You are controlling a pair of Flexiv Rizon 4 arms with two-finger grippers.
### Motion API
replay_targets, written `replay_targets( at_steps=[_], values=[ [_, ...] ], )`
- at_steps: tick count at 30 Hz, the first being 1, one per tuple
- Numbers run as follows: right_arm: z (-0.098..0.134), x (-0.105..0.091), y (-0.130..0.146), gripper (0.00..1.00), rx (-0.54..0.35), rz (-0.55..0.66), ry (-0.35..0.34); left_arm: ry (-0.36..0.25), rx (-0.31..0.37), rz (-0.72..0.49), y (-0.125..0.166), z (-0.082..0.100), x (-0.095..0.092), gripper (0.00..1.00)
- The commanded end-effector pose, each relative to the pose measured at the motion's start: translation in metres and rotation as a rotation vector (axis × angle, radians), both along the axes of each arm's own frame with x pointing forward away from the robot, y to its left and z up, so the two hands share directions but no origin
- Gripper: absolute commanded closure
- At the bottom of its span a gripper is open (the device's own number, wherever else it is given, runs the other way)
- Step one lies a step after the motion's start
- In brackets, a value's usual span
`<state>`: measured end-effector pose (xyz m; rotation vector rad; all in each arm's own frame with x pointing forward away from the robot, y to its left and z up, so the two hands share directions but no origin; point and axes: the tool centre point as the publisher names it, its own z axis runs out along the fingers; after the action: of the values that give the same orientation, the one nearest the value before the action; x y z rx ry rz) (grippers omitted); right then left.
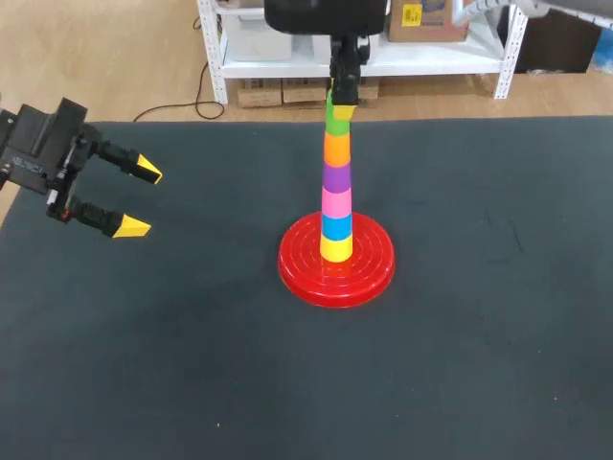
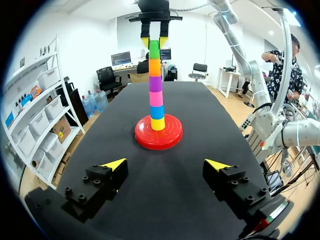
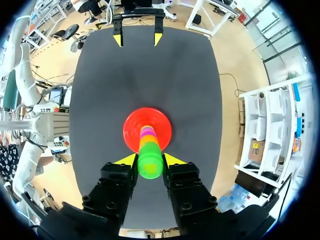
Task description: Pick up and stack the cylinders on the red base in this order: pink,purple,orange,green
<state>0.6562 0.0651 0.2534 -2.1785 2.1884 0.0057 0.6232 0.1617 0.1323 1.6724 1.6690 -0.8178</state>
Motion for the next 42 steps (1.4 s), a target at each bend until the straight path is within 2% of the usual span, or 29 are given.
replay_targets(
  at_steps=[1, 17, 18, 19, 20, 33, 42],
  values=[
    [-0.009, -0.007, 0.000, 1.00, -0.003, -0.002, -0.015, 0.000, 0.000, -0.002, 0.001, 0.000, 0.001, 0.00],
    [-0.013, -0.004, -0.001, 1.00, 0.009, -0.021, -0.019, 0.000, 0.000, -0.002, 0.001, 0.000, 0.001, 0.00],
    [-0.012, -0.004, -0.001, 0.96, 0.012, -0.021, -0.025, 0.000, 0.000, -0.002, 0.001, 0.000, 0.001, 0.00],
    [-0.012, -0.004, -0.001, 0.62, 0.014, -0.021, -0.026, 0.000, 0.000, -0.002, 0.001, 0.000, 0.001, 0.00],
    [-0.011, -0.005, -0.001, 0.00, 0.015, -0.020, -0.024, 0.000, 0.000, -0.002, 0.001, 0.000, 0.001, 0.00],
    [0.002, -0.004, -0.004, 0.00, 0.072, -0.039, -0.044, 0.000, 0.000, -0.002, 0.001, 0.000, 0.001, 0.00],
    [0.026, -0.004, -0.024, 0.00, 0.179, -0.095, -0.088, 0.000, 0.000, -0.002, 0.001, 0.000, 0.001, 0.00]
  ],
)
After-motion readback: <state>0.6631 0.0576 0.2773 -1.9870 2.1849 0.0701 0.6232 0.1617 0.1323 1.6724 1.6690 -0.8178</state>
